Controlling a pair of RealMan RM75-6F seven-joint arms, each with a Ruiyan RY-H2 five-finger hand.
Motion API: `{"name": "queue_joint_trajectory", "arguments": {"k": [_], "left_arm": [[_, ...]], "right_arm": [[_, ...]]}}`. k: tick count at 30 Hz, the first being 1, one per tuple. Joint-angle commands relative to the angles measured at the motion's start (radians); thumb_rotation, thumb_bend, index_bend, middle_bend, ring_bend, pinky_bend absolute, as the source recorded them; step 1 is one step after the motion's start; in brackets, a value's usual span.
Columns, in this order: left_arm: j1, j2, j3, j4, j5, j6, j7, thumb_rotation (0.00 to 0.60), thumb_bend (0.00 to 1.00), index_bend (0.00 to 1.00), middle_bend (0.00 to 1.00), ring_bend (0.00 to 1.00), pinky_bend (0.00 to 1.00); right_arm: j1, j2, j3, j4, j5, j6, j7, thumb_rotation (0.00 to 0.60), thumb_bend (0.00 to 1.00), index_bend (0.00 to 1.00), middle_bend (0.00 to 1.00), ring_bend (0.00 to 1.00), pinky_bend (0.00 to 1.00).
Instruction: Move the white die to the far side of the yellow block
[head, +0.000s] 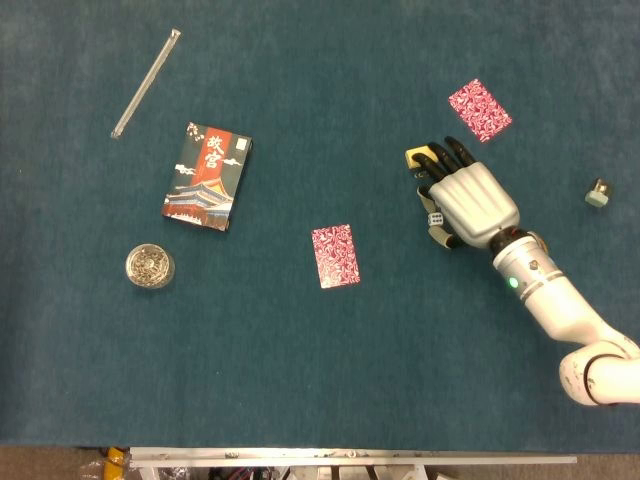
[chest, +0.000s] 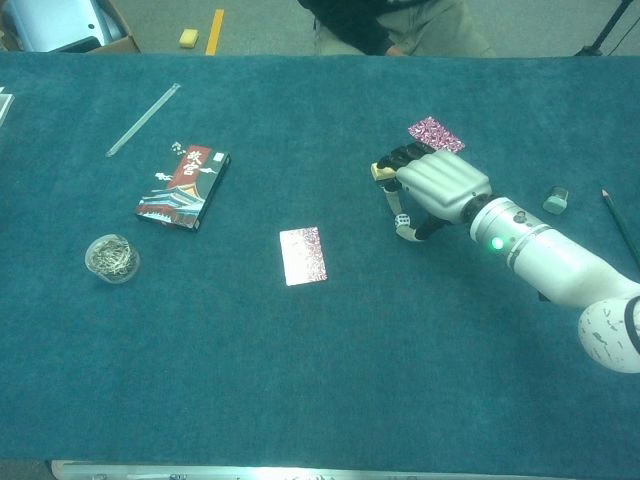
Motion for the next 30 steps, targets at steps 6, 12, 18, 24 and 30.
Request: {"name": "queue_joint_trajectory", "arguments": {"k": [6, 12, 18, 24, 30], "left_arm": [[0.001, -0.001, 0.000, 0.000, -0.002, 0.001, -0.001, 0.600, 0.27, 0.24, 0.18, 0.13, 0.13], [0.009, -0.002, 0.001, 0.004, -0.012, 0.004, -0.007, 0.600, 0.27, 0.24, 0.18, 0.13, 0.13], [0.010, -0.004, 0.003, 0.003, -0.014, -0.001, -0.003, 0.600, 0.27, 0.24, 0.18, 0.13, 0.13], [0.006, -0.004, 0.003, -0.010, -0.002, 0.002, 0.007, 0.600, 0.27, 0.24, 0.18, 0.13, 0.13], [0.014, 0.002, 0.003, -0.021, 0.001, 0.016, 0.012, 0.600, 0.27, 0.24, 0.18, 0.13, 0.13]], "right_arm": [[-0.007, 0.015, 0.007, -0.022, -0.011, 0.026, 0.028, 0.600, 0.35, 0.60, 0.16, 0.00, 0.00], [-0.034, 0.107, 0.019, -0.111, -0.079, 0.095, 0.132, 0.600, 0.35, 0.60, 0.16, 0.00, 0.00], [-0.061, 0.236, -0.004, -0.225, -0.106, 0.103, 0.174, 0.600, 0.35, 0.61, 0.17, 0.00, 0.00], [-0.069, 0.271, -0.014, -0.272, -0.116, 0.113, 0.160, 0.600, 0.36, 0.61, 0.18, 0.00, 0.00], [-0.085, 0.103, 0.019, -0.073, -0.328, 0.344, 0.371, 0.600, 0.35, 0.60, 0.17, 0.00, 0.00]]}}
